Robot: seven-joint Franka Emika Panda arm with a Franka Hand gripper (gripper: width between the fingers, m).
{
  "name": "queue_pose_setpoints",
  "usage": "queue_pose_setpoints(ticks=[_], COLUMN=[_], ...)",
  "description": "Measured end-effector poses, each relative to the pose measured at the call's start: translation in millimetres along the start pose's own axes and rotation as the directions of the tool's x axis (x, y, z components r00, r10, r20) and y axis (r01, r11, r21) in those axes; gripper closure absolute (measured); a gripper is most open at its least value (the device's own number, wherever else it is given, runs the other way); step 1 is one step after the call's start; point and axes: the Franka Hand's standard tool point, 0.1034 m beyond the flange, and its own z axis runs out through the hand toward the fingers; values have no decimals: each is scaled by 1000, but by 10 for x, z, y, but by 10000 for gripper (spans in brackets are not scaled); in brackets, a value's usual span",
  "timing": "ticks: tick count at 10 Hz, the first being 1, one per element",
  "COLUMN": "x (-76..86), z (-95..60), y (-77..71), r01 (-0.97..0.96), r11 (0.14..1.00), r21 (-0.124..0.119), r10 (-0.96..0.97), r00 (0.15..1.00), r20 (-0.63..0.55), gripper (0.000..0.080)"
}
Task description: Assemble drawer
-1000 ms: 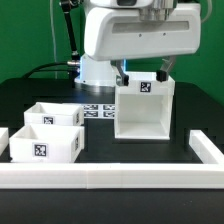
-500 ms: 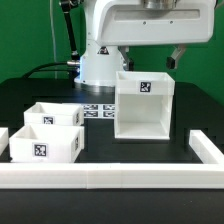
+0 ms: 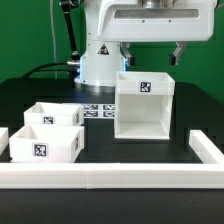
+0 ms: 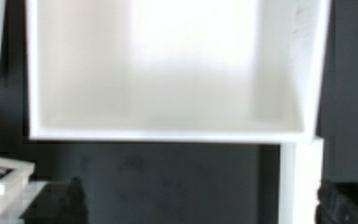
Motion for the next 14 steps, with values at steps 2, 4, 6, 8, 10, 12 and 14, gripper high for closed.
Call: queue_pose_setpoints(ticks=[2,4,6,8,10,12,14], x=[-162,-175,-190,-416,-515,-575,-577], z=[81,117,131,271,381,483,540], y=[-91,-109,-132,-282,-380,-417,-462], r01=[-55,-49,-67,-98,-99,-87,-77], r11=[998,999,998,995,995,996,997], r21=[20,20,20,13,7,5,5], r10=[55,49,68,99,99,87,77], r00=[998,999,998,995,994,995,996], r20=[8,-5,-12,-34,-38,-40,-39], gripper=[150,150,150,150,150,150,150])
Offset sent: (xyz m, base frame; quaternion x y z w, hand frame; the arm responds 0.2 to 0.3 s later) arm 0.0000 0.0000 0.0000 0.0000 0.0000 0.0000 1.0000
